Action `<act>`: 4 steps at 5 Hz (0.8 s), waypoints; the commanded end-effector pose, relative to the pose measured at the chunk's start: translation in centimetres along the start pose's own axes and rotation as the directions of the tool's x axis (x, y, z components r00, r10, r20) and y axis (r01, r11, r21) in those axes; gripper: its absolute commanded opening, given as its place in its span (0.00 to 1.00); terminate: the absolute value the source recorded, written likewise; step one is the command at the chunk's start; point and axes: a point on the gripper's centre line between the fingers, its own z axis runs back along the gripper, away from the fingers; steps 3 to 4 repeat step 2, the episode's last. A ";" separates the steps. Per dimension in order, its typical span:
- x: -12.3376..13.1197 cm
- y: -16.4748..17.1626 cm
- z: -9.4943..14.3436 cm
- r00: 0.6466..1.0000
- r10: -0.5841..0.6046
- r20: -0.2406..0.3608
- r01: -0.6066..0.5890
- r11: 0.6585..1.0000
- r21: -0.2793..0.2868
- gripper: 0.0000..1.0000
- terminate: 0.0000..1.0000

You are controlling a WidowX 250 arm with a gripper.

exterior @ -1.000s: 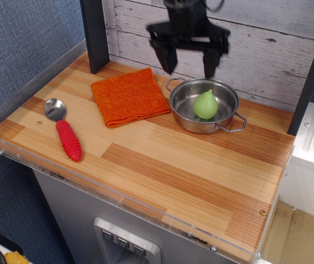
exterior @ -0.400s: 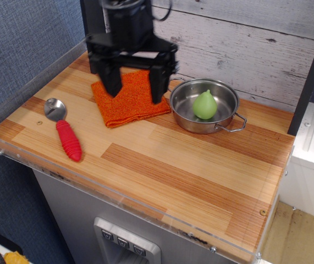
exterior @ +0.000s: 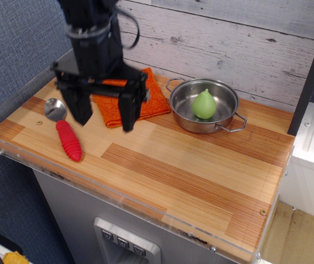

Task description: Place green object inside silver pot.

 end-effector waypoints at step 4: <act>-0.6 1.0 0.0 1.000 0.015 0.012 -0.016 1.000 0.021 1.00 1.00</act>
